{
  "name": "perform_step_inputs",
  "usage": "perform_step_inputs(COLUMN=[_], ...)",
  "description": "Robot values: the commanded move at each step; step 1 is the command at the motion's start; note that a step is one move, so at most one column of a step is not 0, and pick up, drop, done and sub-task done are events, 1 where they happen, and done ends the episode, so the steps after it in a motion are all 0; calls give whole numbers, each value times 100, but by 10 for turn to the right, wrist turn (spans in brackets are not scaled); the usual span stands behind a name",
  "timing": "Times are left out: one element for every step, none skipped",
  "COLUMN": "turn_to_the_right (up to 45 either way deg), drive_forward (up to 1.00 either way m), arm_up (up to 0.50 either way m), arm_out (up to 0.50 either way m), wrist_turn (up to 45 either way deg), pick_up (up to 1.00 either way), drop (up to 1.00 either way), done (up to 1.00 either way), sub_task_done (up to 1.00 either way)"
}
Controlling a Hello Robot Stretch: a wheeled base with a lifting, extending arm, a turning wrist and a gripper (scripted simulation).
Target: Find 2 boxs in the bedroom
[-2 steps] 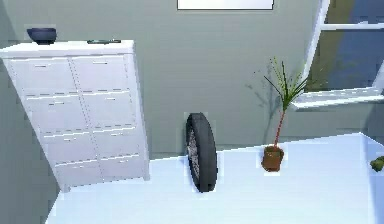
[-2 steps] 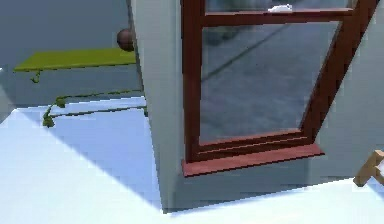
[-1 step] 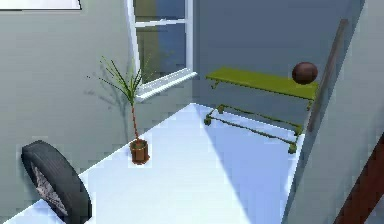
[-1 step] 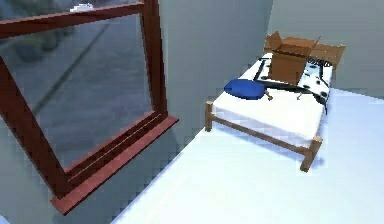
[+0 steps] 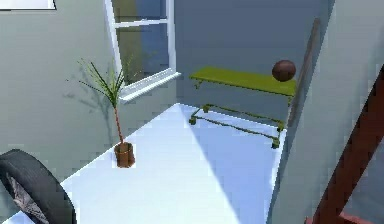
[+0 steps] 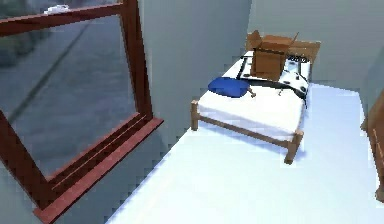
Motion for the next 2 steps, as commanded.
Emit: perform_step_inputs(turn_to_the_right=[0, 300], drive_forward=[80, 0], arm_up=[0, 0], arm_out=[0, 0], wrist_turn=[0, 0], pick_up=[0, 0], drop=[0, 0], done=[0, 0], sub_task_done=[0, 0])
